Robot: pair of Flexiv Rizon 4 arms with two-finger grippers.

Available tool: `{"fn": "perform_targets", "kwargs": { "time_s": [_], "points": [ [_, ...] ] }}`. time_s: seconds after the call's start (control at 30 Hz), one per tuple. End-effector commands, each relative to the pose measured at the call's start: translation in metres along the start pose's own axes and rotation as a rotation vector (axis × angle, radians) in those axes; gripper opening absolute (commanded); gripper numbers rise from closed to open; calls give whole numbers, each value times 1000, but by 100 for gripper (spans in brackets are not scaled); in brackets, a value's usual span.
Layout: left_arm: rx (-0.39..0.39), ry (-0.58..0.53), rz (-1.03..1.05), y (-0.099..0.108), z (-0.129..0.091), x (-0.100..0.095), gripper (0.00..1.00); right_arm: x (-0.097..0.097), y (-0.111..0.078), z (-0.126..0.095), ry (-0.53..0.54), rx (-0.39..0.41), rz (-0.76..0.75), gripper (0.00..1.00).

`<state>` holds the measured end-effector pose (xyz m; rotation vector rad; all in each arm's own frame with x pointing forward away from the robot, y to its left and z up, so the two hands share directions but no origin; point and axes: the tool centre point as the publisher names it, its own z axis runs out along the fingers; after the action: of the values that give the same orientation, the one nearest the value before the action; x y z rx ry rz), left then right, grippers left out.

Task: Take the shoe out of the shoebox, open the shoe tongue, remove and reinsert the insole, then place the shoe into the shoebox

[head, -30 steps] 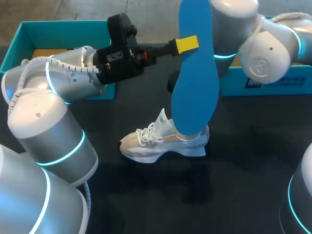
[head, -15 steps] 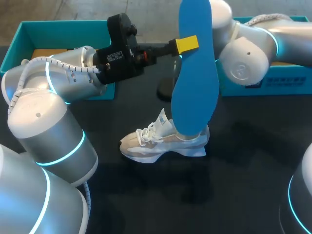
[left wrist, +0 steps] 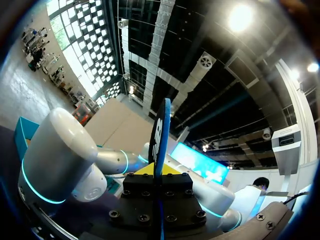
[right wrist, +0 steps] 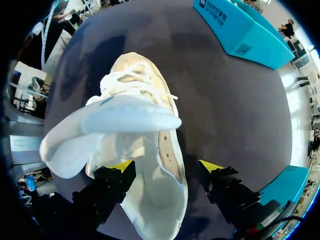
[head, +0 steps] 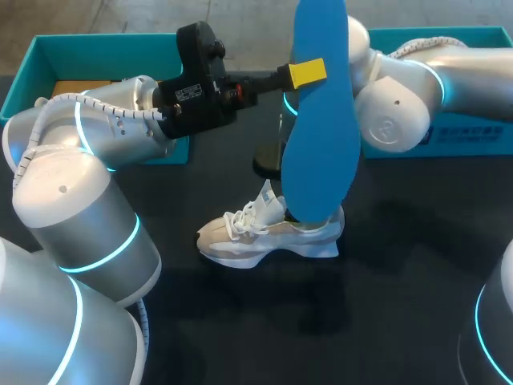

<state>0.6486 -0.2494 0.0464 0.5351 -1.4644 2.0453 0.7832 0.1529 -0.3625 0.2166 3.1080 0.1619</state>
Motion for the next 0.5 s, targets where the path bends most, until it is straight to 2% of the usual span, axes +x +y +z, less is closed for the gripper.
{"fn": "perform_targets", "kwargs": {
  "time_s": [0.03, 0.2, 0.4, 0.5],
  "points": [
    [5, 0, 1, 1, 1, 0, 0, -3, 8, 12, 6, 6, 13, 69],
    [5, 0, 1, 1, 1, 0, 0, -5, 9, 18, 10, 17, 34, 51],
    [5, 0, 1, 1, 1, 0, 0, -5, 5, 22, 16, 32, 58, 46],
    [5, 0, 1, 1, 1, 0, 0, -5, 3, 26, 25, 31, 66, 40]
  ]
}}
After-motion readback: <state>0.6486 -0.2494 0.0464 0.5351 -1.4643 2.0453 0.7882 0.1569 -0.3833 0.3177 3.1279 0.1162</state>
